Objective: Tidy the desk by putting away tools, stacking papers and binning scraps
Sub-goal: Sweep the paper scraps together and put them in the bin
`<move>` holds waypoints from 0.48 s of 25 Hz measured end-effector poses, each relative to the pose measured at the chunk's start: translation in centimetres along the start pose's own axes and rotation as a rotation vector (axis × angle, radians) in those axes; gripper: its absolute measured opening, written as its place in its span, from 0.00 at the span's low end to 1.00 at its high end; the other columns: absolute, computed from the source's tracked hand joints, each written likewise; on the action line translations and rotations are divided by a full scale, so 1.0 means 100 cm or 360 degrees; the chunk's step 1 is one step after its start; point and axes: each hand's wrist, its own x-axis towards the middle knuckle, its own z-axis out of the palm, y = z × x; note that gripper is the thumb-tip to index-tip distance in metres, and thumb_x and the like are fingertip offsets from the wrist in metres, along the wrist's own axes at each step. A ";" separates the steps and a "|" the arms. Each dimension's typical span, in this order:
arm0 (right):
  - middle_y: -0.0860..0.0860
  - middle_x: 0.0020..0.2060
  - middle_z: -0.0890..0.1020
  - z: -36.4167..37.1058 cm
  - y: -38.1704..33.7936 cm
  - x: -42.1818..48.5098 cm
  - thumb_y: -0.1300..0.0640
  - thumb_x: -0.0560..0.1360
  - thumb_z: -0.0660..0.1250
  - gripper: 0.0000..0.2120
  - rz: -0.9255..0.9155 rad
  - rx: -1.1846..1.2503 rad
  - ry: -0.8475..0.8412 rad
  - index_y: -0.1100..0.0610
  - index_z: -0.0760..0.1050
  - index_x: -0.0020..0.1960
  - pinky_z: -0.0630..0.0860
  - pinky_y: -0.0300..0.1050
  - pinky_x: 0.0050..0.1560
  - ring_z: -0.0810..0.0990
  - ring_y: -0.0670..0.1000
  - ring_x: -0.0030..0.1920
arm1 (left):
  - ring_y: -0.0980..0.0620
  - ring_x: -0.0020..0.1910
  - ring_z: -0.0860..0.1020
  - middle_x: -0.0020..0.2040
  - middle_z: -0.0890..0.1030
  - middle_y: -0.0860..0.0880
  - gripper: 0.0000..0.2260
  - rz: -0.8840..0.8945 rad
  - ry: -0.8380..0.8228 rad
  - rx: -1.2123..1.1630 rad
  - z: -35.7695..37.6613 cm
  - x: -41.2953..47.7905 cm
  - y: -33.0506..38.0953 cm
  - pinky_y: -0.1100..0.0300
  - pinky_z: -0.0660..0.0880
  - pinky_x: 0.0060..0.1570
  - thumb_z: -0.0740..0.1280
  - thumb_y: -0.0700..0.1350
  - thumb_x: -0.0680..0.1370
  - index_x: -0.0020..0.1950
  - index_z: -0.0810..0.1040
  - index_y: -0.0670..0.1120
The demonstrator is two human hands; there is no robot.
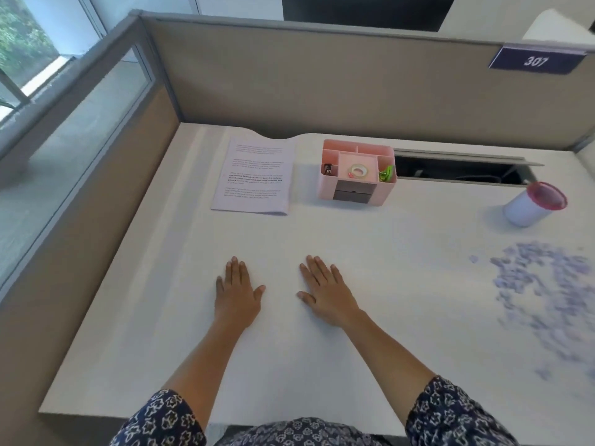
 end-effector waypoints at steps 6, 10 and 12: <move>0.47 0.79 0.41 0.010 0.059 -0.056 0.39 0.81 0.43 0.29 -0.0261 -0.0088 0.0025 0.45 0.42 0.79 0.37 0.51 0.77 0.38 0.48 0.78 | 0.45 0.79 0.47 0.79 0.48 0.41 0.31 0.0112 0.0158 -0.0026 0.030 -0.032 0.085 0.45 0.50 0.75 0.50 0.55 0.82 0.78 0.47 0.37; 0.47 0.79 0.43 0.011 0.096 -0.087 0.40 0.82 0.46 0.27 -0.0269 -0.0044 0.0060 0.43 0.45 0.79 0.36 0.49 0.76 0.39 0.47 0.78 | 0.45 0.79 0.47 0.79 0.47 0.41 0.31 0.0269 0.0126 -0.0025 0.039 -0.040 0.137 0.47 0.48 0.76 0.51 0.55 0.82 0.78 0.47 0.38; 0.47 0.79 0.44 0.011 0.112 -0.100 0.41 0.82 0.47 0.27 -0.0227 -0.0019 0.0074 0.43 0.47 0.79 0.37 0.49 0.76 0.40 0.47 0.78 | 0.47 0.79 0.44 0.80 0.44 0.43 0.32 0.0369 0.0073 0.0018 0.040 -0.043 0.160 0.49 0.45 0.76 0.49 0.56 0.83 0.78 0.44 0.39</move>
